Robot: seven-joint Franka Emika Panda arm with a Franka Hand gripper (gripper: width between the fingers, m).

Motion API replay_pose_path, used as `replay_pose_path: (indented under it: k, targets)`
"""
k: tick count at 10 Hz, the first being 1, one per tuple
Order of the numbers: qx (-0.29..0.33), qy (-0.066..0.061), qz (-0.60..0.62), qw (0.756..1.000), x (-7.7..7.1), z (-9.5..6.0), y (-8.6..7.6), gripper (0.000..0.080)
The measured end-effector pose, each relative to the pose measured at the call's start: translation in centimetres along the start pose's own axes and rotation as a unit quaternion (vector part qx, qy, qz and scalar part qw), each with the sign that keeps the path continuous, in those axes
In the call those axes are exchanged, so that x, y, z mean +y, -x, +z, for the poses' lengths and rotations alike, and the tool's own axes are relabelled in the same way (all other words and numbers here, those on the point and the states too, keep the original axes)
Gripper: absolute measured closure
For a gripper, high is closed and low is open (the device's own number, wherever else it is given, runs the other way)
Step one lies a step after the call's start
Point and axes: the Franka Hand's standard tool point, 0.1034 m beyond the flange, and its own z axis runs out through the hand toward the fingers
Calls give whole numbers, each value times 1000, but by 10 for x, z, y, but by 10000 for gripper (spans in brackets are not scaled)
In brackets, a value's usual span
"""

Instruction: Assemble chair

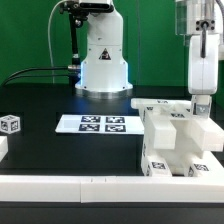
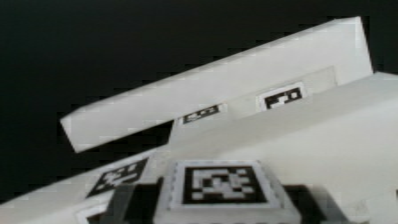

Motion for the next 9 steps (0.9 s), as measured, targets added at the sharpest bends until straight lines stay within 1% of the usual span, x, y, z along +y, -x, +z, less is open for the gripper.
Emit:
replay_pose_path:
  k: [1, 2, 3, 4, 5, 7, 9]
  targets:
    - [2, 0, -20, 1000, 0, 0, 0, 531]
    - [5, 0, -84, 996, 1, 0, 1, 352]
    - [5, -1, -129, 992, -1, 0, -1, 226]
    - [6, -6, -212, 977, -4, -1, -3, 226]
    - [8, -4, -284, 959, -4, -1, -4, 166]
    - [9, -4, -326, 945, -4, -1, -4, 154]
    - [10, -3, -386, 923, -4, -1, -4, 151]
